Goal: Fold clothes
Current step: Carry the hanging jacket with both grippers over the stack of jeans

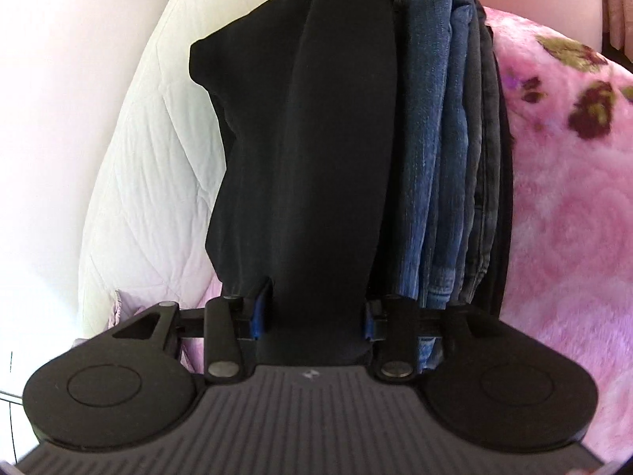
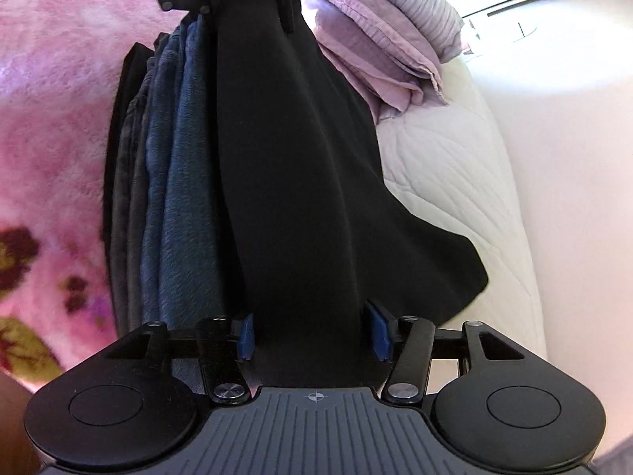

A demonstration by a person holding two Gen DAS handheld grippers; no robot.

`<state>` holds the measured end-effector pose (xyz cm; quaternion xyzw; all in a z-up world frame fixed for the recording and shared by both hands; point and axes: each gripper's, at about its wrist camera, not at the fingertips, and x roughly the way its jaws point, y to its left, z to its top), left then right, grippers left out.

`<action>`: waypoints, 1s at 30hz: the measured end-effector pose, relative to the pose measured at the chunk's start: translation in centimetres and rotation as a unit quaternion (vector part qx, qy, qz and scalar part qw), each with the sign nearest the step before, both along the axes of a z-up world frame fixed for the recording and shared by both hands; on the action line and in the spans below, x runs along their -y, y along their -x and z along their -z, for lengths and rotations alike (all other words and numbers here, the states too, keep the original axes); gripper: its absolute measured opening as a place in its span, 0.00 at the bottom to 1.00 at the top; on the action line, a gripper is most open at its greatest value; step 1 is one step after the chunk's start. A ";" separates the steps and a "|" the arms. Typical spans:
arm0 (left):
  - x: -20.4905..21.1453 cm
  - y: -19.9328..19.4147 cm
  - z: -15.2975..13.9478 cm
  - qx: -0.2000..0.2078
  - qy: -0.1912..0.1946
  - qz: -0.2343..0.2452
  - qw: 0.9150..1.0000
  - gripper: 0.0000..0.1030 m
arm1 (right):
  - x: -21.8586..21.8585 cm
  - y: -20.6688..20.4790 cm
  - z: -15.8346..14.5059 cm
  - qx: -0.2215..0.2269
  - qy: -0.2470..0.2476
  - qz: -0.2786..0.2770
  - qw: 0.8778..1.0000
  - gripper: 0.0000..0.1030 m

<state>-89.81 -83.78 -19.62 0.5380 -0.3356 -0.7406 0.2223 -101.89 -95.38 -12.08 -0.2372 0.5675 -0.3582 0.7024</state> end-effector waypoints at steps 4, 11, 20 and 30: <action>0.7 -0.3 0.3 0.012 0.004 0.024 1.000 0.37 | 1.0 -1.3 0.9 0.010 -0.018 0.021 1.000 0.46; 1.8 -2.2 -0.7 0.012 0.031 0.038 0.999 0.35 | 0.2 -2.3 -1.2 0.053 -0.031 0.069 0.996 0.37; 0.9 -2.9 0.0 0.016 0.012 0.021 1.000 0.39 | -1.6 -2.5 1.3 0.026 -0.021 0.054 0.998 0.40; -2.0 -5.6 -5.1 -0.036 -0.051 -0.081 0.995 0.40 | -2.6 -2.5 -0.1 0.063 -0.051 0.107 0.991 0.42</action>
